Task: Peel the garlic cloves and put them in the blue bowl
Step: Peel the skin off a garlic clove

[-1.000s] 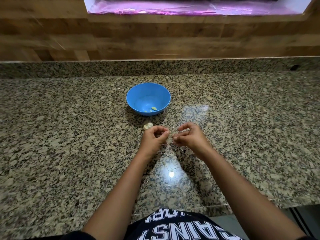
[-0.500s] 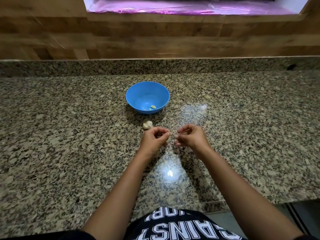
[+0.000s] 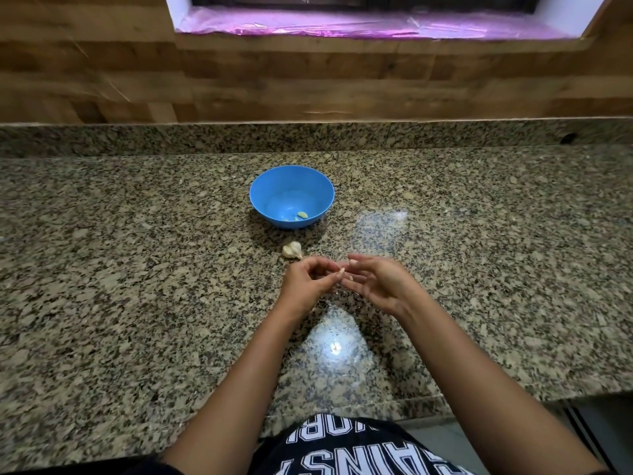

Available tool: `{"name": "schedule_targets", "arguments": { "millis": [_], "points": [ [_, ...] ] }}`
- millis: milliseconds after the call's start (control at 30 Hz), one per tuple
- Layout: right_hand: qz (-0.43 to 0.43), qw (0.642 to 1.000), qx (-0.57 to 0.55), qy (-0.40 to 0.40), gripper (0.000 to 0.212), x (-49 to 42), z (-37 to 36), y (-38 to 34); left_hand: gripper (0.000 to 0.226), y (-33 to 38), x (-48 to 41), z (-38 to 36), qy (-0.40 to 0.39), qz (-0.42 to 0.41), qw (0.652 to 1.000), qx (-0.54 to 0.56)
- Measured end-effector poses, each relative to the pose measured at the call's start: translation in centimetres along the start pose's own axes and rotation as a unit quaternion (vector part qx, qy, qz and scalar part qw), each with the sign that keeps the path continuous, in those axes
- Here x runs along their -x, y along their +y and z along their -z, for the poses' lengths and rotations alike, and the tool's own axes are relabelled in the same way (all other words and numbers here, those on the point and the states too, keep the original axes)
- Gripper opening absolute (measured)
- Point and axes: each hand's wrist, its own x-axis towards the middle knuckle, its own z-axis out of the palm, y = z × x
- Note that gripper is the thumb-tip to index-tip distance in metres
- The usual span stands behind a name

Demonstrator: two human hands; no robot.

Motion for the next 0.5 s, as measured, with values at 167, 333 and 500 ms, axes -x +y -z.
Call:
{"name": "schedule_targets", "arguments": {
  "millis": [167, 333, 500],
  "points": [
    [-0.008, 1.000, 0.008, 0.014, 0.038, -0.7, 0.1, -0.1, 0.014, 0.6, 0.1, 0.0, 0.004, 0.006, 1.000, 0.018],
    [0.090, 0.972, 0.200, 0.083, 0.050, -2.6, -0.3, -1.1, 0.012, 0.3, -0.9, 0.7, 0.071, 0.006, 0.997, -0.003],
    [0.232, 0.894, 0.362, 0.125, 0.062, -5.7, -0.4, -1.9, 0.014, 0.0, -2.2, 1.0, 0.094, -0.007, 0.995, -0.035]
  ]
}}
